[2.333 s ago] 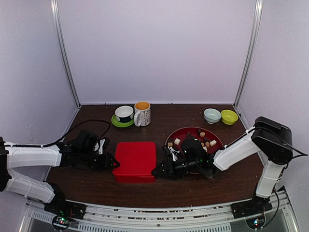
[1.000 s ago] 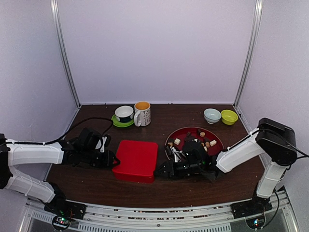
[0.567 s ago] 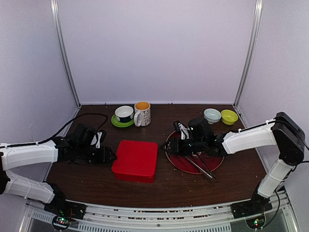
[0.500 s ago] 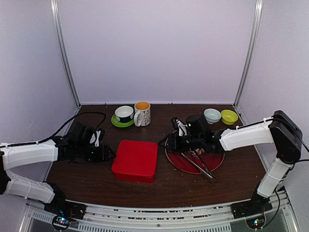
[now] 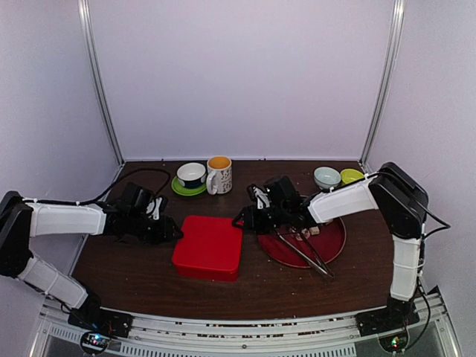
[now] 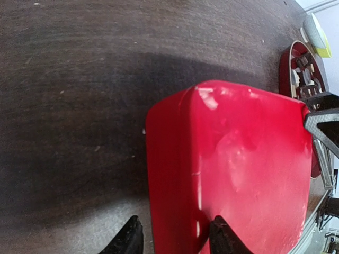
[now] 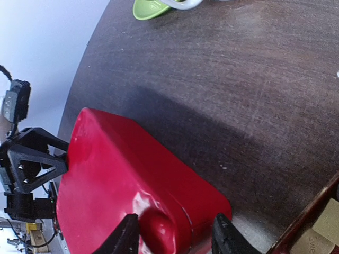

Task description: Pack the chocolate

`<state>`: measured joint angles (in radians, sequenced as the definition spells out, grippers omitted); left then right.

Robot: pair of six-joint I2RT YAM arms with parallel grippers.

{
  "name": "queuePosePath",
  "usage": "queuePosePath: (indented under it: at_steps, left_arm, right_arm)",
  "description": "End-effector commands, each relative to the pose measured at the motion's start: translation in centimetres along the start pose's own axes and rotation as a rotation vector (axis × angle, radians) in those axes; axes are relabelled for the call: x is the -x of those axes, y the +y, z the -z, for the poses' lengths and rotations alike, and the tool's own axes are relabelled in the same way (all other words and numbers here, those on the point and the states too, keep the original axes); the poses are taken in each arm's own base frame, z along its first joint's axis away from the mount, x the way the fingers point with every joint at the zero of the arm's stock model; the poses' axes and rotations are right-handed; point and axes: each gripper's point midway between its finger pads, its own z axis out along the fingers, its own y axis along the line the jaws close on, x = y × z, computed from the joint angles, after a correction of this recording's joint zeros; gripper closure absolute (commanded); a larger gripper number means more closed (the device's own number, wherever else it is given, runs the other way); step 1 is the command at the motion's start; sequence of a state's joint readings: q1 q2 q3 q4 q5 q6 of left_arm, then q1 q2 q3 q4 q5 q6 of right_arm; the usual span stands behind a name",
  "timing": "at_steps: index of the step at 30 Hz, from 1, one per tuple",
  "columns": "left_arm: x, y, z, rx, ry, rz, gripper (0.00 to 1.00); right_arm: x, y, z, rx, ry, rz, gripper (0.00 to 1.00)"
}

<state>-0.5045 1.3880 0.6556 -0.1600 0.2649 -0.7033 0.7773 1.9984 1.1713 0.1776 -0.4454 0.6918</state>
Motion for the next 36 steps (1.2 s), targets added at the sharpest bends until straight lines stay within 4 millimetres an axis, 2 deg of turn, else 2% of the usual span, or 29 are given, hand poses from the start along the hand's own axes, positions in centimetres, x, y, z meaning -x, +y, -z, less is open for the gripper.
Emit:
queuePosePath:
  at_steps: [1, 3, 8, 11, 13, 19, 21, 23, 24, 25, 26, 29, 31, 36]
  left_arm:
    - [1.0, -0.9, -1.0, -0.046, -0.003, -0.035, 0.57]
    - [0.7, -0.5, -1.5, -0.037, 0.014, -0.032, 0.59]
    - [-0.3, 0.4, -2.5, -0.019, 0.041, -0.023, 0.61]
    - [-0.5, 0.5, -2.5, -0.021, 0.037, -0.018, 0.61]
    - [-0.1, 0.1, -2.0, -0.034, 0.018, -0.035, 0.61]
    - [4.0, -1.3, 2.2, 0.055, -0.076, -0.145, 0.61]
    - [5.6, -2.2, 3.4, 0.062, -0.114, -0.163, 0.64]
    - [6.5, -2.8, 4.0, 0.053, -0.144, -0.169, 0.72]
    - [6.9, -3.3, 4.0, 0.036, -0.156, -0.173, 0.82]
    - [7.2, -3.8, 4.0, 0.011, -0.165, -0.178, 0.93]
    - [7.6, -4.3, 3.9, -0.010, -0.173, -0.183, 1.00]
    - [8.2, -5.1, 3.0, -0.042, -0.159, -0.184, 1.00]
    - [8.7, -5.6, 2.5, -0.063, -0.158, -0.187, 1.00]
    - [10.3, -7.5, 2.3, -0.151, -0.184, -0.208, 1.00]
  right_arm:
    - [-0.7, -0.7, -1.0, 0.021, 0.036, -0.021, 0.60]
    - [-1.3, -0.8, -1.4, 0.035, 0.053, -0.030, 0.70]
    - [-2.6, -1.6, -1.6, 0.059, 0.073, -0.083, 0.76]
    - [-3.2, -1.9, -1.4, 0.060, 0.083, -0.094, 0.77]
    - [-2.6, -1.6, -0.7, 0.062, 0.059, -0.084, 0.74]
    - [1.1, 0.4, 2.7, -0.009, -0.011, 0.028, 0.72]
    - [2.0, 1.3, 3.6, -0.007, -0.030, 0.043, 0.72]
    - [2.6, 2.2, 4.3, 0.006, -0.047, 0.058, 0.74]
    - [2.7, 2.8, 4.5, 0.027, -0.047, 0.066, 0.79]
    - [2.9, 3.6, 4.6, 0.058, -0.050, 0.071, 0.92]
    - [2.8, 4.3, 4.6, 0.094, -0.046, 0.070, 1.00]
    - [2.8, 6.1, 4.6, 0.190, -0.039, 0.066, 1.00]
    - [2.7, 6.0, 4.3, 0.209, -0.044, 0.052, 1.00]
    - [0.9, 2.9, 1.4, 0.194, 0.007, -0.048, 1.00]
